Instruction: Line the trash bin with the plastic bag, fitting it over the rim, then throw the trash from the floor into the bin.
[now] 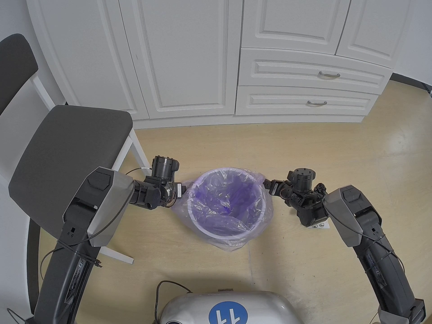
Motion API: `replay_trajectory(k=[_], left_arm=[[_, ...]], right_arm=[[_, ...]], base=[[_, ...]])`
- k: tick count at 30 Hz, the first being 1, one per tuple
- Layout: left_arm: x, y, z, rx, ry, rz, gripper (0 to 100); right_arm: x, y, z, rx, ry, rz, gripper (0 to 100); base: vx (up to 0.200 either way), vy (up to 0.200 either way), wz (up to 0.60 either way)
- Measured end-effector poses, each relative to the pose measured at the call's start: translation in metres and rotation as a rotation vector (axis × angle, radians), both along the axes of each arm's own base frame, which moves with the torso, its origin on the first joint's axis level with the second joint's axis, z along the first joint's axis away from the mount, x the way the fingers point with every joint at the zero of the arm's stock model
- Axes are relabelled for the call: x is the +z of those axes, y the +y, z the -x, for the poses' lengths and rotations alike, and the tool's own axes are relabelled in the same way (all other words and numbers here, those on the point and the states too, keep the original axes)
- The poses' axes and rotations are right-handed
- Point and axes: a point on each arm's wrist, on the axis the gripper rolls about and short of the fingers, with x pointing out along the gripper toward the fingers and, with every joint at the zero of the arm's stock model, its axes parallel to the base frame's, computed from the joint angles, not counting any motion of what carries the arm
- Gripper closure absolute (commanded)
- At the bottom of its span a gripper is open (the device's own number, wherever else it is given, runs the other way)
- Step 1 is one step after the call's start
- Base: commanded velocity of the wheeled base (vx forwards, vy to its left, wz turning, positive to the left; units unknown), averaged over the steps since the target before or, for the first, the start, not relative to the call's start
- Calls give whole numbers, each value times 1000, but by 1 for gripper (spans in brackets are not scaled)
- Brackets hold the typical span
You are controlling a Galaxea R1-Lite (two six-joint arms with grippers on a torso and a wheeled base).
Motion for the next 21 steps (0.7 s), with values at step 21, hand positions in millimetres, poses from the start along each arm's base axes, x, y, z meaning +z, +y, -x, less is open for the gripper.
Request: replay_trajectory(k=[21], left_arm=[[12, 15, 12, 15, 94, 0, 0]], right_arm=[[-1, -1, 3, 33, 13, 32, 0]], base=[[0, 0, 0]])
